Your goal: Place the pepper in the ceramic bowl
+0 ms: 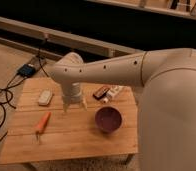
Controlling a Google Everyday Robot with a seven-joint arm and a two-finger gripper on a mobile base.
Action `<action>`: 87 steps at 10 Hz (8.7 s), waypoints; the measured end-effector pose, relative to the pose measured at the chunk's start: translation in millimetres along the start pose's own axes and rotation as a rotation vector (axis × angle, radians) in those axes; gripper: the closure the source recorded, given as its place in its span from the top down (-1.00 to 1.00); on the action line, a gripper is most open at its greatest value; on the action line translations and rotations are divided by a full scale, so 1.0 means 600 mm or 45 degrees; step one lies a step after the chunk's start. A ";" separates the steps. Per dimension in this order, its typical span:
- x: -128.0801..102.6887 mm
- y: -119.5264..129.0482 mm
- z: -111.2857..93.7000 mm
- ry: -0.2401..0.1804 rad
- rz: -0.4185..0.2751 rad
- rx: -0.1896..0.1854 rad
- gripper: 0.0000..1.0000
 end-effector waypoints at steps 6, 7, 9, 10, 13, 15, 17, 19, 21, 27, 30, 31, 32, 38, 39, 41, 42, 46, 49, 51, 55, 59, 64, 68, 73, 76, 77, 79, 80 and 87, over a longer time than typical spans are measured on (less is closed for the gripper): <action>0.000 0.000 0.000 0.000 0.000 0.000 0.30; 0.000 0.000 0.000 0.000 0.000 0.000 0.30; 0.000 0.000 0.000 0.000 0.000 0.000 0.30; 0.000 0.000 0.000 0.000 0.000 0.000 0.30; 0.000 0.000 0.000 0.000 0.000 0.000 0.30; 0.000 0.000 0.000 0.000 0.000 0.000 0.30; 0.001 0.002 0.004 0.016 -0.003 0.002 0.30; 0.004 0.017 0.009 0.034 -0.042 0.005 0.30; 0.010 0.054 0.014 0.049 -0.109 0.001 0.30; 0.018 0.186 0.089 0.116 -0.237 0.026 0.30; 0.014 0.253 0.141 0.160 -0.234 0.006 0.30; 0.012 0.268 0.153 0.168 -0.226 -0.005 0.30; 0.006 0.287 0.169 0.179 -0.210 -0.017 0.30; -0.010 0.349 0.243 0.206 -0.171 -0.024 0.30; -0.012 0.353 0.250 0.203 -0.169 -0.026 0.30; -0.018 0.360 0.260 0.192 -0.170 -0.031 0.30; -0.020 0.360 0.264 0.189 -0.169 -0.031 0.30; -0.025 0.360 0.276 0.177 -0.177 -0.025 0.30; -0.026 0.358 0.283 0.170 -0.188 -0.012 0.30; -0.026 0.356 0.287 0.167 -0.193 -0.006 0.27; -0.029 0.350 0.286 0.160 -0.185 -0.007 -0.51; -0.036 0.330 0.260 0.139 -0.179 -0.002 -1.00; -0.046 0.288 0.166 0.076 -0.211 -0.041 -1.00; -0.064 0.207 0.110 0.001 -0.152 -0.062 -1.00; -0.080 0.069 0.077 -0.096 -0.072 -0.030 -1.00; -0.080 -0.007 0.079 -0.116 0.016 0.009 -1.00; -0.078 -0.027 0.082 -0.116 0.035 0.026 -1.00; -0.074 -0.067 0.088 -0.116 0.071 0.060 -1.00; -0.071 -0.096 0.090 -0.115 0.099 0.085 -1.00; -0.045 -0.218 0.105 -0.087 0.258 0.198 -1.00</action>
